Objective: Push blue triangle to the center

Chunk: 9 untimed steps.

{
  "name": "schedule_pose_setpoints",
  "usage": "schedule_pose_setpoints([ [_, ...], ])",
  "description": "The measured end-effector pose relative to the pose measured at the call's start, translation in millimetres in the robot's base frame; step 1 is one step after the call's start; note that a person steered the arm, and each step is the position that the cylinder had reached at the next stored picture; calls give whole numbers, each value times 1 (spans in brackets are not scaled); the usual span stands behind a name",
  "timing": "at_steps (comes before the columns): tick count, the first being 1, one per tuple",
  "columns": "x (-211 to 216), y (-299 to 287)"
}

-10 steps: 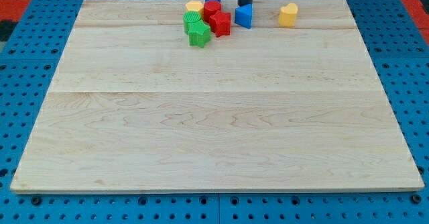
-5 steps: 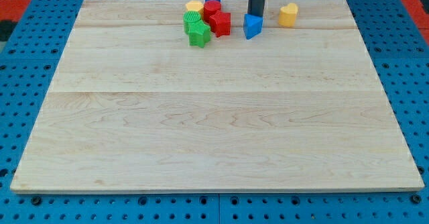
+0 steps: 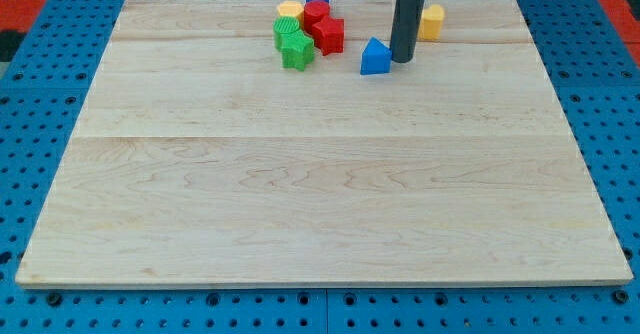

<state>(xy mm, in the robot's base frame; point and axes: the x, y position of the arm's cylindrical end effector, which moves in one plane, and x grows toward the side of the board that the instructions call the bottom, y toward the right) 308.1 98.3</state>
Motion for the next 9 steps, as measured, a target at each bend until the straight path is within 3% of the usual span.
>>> schedule_pose_setpoints([
  [2, -9, -10],
  [4, 8, -33],
  [6, 13, -95],
  [9, 62, -124],
])
